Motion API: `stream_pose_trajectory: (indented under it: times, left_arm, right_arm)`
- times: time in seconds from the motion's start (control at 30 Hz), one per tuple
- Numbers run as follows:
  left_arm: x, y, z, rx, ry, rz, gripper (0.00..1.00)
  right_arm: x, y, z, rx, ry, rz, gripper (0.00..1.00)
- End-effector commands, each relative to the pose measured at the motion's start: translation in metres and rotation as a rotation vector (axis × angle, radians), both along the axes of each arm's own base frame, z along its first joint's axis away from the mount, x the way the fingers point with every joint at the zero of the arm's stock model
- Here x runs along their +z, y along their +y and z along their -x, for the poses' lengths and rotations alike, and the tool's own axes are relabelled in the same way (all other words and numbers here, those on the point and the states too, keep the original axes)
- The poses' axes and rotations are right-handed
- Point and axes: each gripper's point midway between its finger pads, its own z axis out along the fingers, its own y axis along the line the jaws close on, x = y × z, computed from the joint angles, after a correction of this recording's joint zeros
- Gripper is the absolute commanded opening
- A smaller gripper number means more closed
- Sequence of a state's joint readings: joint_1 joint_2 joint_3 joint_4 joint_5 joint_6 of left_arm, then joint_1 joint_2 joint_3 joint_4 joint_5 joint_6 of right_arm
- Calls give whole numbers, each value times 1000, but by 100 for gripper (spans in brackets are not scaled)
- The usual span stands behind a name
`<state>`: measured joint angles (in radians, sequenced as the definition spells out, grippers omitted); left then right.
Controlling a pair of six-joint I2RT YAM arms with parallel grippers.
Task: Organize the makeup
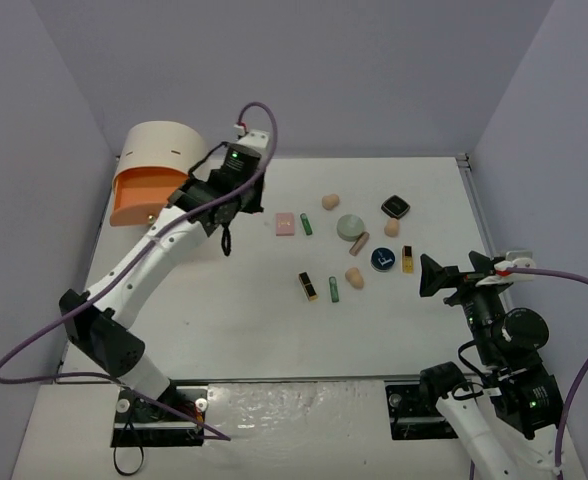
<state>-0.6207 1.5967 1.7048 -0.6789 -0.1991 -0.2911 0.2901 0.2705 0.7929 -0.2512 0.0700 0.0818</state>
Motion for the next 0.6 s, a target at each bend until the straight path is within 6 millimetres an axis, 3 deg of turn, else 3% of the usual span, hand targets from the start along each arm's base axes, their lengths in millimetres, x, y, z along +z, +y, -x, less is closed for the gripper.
stream_pose_trajectory:
  times: [0.0,0.03,0.2,0.23,0.5,0.57]
  left_arm:
    - [37,99,10,208,-9,-10,0]
    - [41,118,11,246,-7,-11,0]
    - [48,169,13,336,0,0,0]
    - [48,187,13,372,7,5,0]
    - [38,255,2,515,48,19,1]
    - [35,261,-4,531,52,28,5]
  right_arm:
    - [18,4,-1,21,-66,-17,100]
    - [17,4,0,19,-65,-17,100]
    - [18,4,0,21,-69,-18,100]
    - [18,4,1,23,-70,-18,100]
    - [18,4,3,25,-75,-17,100]
    - [19,3,3,22,-76,-14,100]
